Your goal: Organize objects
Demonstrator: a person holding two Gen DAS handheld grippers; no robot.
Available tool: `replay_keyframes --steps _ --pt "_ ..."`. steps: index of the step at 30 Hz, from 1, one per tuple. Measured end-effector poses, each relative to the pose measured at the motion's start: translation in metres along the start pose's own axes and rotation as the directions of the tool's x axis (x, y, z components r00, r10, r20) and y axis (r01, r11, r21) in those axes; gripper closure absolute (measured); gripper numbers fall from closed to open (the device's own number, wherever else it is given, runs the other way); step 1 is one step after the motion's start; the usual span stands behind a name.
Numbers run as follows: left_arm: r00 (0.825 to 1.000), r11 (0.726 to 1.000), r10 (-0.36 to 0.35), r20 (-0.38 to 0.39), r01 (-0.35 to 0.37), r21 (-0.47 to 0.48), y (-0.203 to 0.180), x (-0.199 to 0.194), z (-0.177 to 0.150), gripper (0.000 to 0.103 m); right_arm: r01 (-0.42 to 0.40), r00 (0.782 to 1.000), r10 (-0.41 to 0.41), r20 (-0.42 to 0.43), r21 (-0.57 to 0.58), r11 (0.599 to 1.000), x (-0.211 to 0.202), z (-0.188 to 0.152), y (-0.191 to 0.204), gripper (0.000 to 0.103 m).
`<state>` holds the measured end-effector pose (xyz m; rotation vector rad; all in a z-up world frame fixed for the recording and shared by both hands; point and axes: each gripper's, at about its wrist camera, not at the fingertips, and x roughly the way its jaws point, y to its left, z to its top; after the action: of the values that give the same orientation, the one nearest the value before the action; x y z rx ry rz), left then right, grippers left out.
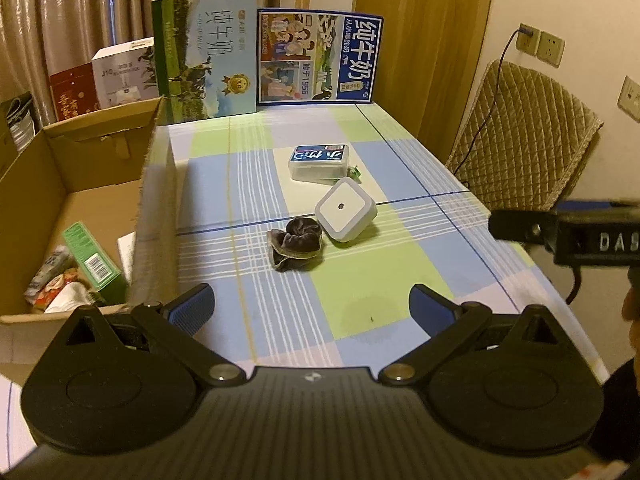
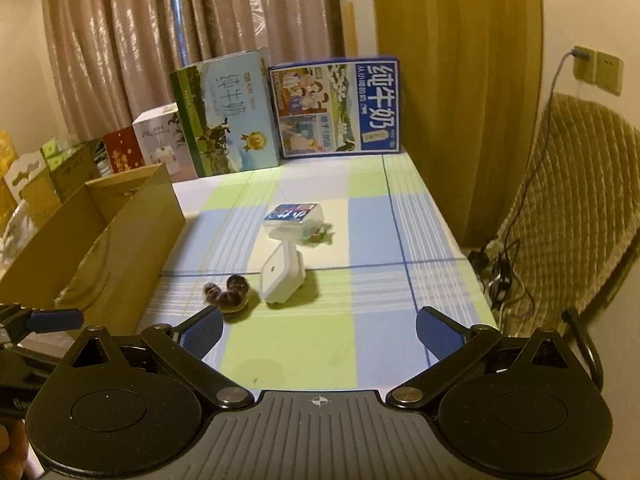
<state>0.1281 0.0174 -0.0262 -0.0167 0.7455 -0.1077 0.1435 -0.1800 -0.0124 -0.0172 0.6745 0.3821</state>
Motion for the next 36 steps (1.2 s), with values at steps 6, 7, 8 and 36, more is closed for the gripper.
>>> replay_keyframes --steps 6,7,8,36 --pt "0.999 0.999 0.033 0.007 -0.033 0.025 -0.007 0.037 -0.006 0.007 -0.032 0.999 0.030 -0.033 -0.079 0.996 0.037 0.004 -0.003 0.018" --pt "0.999 0.999 0.035 0.007 -0.036 0.028 -0.008 0.042 -0.006 0.009 -0.038 0.999 0.035 -0.041 -0.096 0.995 0.046 0.005 -0.002 0.022" --pt "0.999 0.999 0.039 0.007 -0.039 0.029 -0.008 0.049 -0.006 0.010 -0.044 0.998 0.039 -0.045 -0.113 0.993 0.053 0.004 -0.001 0.025" --pt "0.994 0.993 0.109 -0.015 -0.108 0.039 0.013 0.137 -0.014 0.025 -0.140 0.983 0.076 -0.168 -0.409 0.902 0.211 0.002 0.039 0.036"
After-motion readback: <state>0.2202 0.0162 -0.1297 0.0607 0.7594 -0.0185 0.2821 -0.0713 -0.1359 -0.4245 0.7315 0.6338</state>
